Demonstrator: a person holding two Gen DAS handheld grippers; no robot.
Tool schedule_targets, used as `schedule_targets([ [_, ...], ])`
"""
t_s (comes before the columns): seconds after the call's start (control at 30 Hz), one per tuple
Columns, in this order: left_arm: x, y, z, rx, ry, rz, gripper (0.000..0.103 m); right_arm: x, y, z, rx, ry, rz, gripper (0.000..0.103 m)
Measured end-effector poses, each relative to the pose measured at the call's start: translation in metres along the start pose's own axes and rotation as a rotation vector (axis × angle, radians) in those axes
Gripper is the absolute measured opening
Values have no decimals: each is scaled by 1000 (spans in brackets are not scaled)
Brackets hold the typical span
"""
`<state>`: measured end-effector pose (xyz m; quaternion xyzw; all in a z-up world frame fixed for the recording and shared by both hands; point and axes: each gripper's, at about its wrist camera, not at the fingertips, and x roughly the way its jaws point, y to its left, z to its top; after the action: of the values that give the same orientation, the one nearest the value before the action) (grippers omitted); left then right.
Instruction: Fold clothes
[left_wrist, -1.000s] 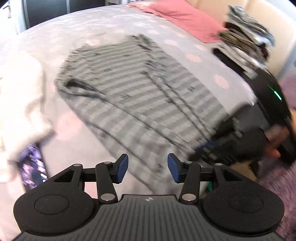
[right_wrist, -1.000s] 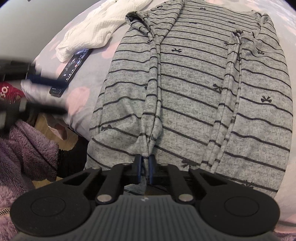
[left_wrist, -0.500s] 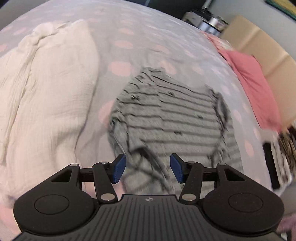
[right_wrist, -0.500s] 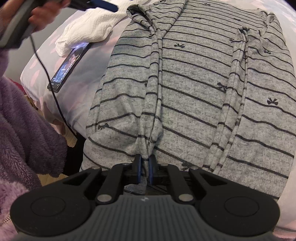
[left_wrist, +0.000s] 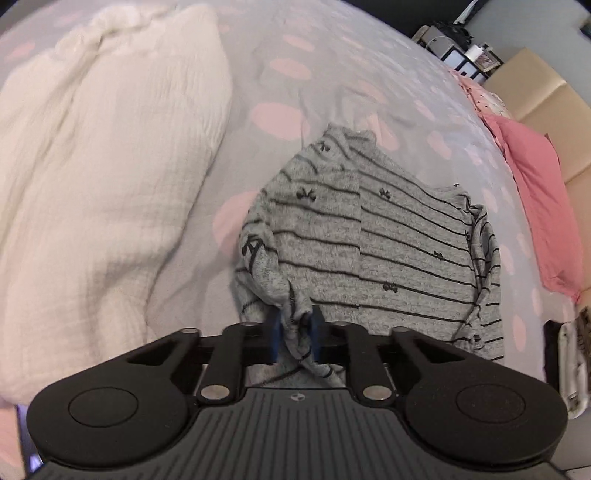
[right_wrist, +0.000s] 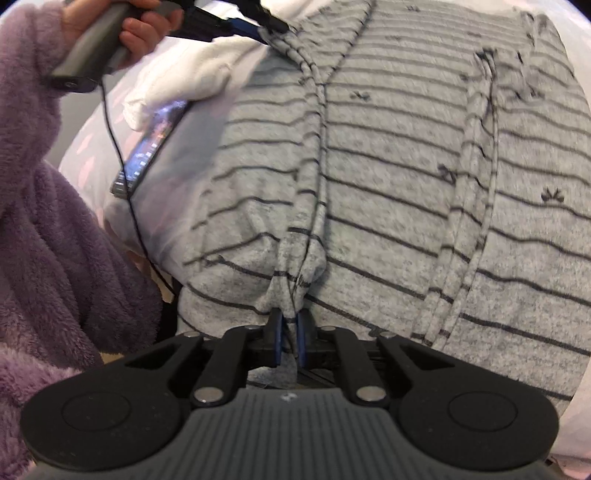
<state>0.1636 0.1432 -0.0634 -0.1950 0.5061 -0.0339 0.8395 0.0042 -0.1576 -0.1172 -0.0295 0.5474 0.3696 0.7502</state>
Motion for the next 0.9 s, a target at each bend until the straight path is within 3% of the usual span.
schedule_targets([
  [0.13,-24,-11,9,32,-77,21,9,-21,19,0,-51,-62,89,9],
  [0.3,-36,-50,14,134,-124,25,9,-48,38,-3,-85,-159,287,8],
  [0.6,-4,-142,0,430,-89,47,9,-50,16,-18,24,-138,246,8],
  [0.9,68,-192,-31,653,74,97,9,-24,-26,-35,186,6,202,8],
])
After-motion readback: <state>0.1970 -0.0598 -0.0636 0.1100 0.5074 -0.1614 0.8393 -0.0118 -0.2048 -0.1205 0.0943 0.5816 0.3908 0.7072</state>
